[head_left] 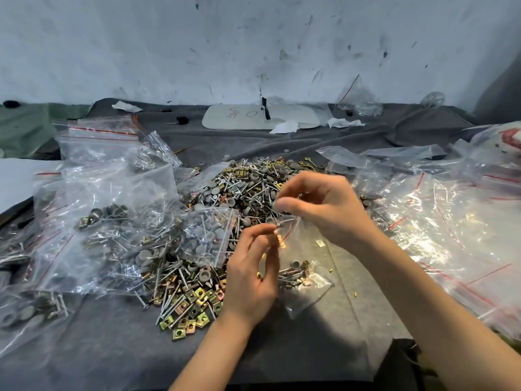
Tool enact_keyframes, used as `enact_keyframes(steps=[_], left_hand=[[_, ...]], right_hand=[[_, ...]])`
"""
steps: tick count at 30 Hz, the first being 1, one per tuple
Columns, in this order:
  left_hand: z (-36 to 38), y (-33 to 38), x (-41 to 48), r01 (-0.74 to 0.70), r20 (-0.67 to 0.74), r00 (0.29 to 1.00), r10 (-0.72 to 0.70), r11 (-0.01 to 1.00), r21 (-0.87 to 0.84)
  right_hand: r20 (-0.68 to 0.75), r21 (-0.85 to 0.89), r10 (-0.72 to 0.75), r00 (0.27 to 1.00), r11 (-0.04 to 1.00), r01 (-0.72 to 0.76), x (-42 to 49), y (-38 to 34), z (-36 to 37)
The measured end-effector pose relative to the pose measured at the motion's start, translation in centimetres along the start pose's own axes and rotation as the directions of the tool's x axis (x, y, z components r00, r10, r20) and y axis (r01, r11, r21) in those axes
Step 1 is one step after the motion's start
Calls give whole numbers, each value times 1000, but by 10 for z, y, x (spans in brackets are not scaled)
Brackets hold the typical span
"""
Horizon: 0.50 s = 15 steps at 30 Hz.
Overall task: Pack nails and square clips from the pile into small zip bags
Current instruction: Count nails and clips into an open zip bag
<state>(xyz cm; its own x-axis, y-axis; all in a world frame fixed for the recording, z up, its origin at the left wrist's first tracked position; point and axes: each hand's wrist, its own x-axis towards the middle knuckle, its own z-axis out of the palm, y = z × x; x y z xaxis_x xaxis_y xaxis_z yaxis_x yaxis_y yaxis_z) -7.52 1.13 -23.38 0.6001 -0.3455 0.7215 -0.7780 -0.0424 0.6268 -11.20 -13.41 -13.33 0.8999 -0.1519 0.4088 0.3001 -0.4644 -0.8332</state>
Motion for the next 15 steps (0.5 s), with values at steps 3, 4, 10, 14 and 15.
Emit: enact_keyframes(steps=[3, 4, 10, 14, 15], left_hand=[[0, 0, -1, 6, -6, 1000, -6, 1000, 0], [0, 0, -1, 14, -7, 1000, -14, 1000, -1], [2, 1, -2, 40, 7, 999, -40, 999, -22], [2, 1, -1, 33, -6, 999, -33, 999, 2], [2, 1, -1, 29, -6, 1000, -29, 1000, 5]], right_hand=[[7, -114, 17, 1000, 993, -16, 1, 4, 3], [-60, -88, 27, 998, 996, -32, 5, 9, 3], [4, -336, 253, 968, 912, -237, 31, 60, 13], [119, -598, 298, 947, 783, -171, 33, 86, 25], [114, -605, 282, 952, 780, -159, 33, 88, 26]])
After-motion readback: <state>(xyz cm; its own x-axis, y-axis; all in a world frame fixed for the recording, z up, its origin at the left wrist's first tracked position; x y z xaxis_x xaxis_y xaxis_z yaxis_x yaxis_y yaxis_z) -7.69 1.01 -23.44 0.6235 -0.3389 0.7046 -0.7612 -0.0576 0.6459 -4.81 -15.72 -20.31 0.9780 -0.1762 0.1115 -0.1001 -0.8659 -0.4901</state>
